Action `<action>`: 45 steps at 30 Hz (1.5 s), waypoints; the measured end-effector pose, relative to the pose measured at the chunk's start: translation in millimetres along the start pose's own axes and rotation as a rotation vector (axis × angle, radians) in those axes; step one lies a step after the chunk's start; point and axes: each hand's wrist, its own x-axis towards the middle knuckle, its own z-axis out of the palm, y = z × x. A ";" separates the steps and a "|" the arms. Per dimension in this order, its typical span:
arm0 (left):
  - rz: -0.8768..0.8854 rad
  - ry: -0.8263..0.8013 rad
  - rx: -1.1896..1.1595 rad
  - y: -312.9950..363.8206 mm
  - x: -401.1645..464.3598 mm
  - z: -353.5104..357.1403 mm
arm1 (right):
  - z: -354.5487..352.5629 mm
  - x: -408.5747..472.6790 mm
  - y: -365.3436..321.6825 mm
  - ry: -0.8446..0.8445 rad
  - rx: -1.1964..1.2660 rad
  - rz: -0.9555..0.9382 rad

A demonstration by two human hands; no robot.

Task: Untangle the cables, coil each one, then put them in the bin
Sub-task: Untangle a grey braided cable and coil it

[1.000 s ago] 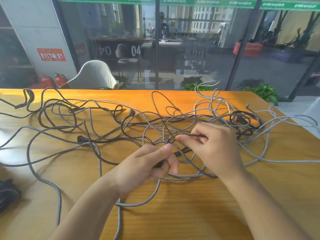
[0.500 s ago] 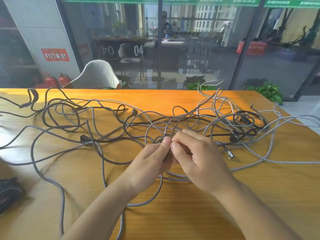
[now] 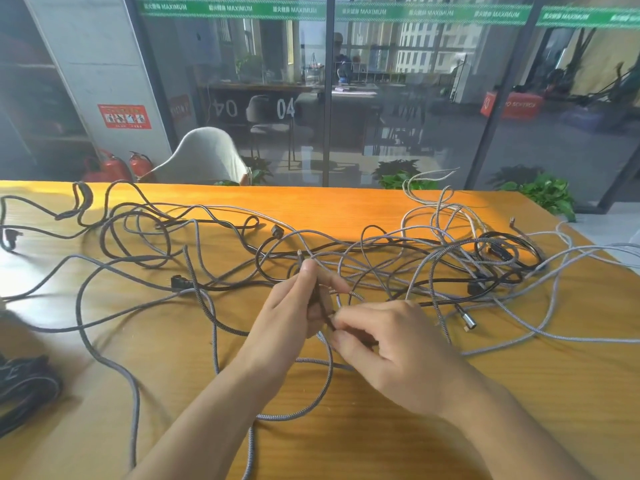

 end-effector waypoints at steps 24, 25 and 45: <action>-0.069 -0.391 -0.541 14.5 -2.0 -20.7 | -12.3 5.3 33.5 -0.173 -0.021 0.139; -0.078 -0.428 -0.545 14.4 -1.5 -24.1 | -17.1 4.3 41.0 -0.103 -0.050 0.141; -0.111 -0.545 0.058 -2.6 -1.7 -5.8 | -9.6 7.1 22.1 0.545 -0.019 0.050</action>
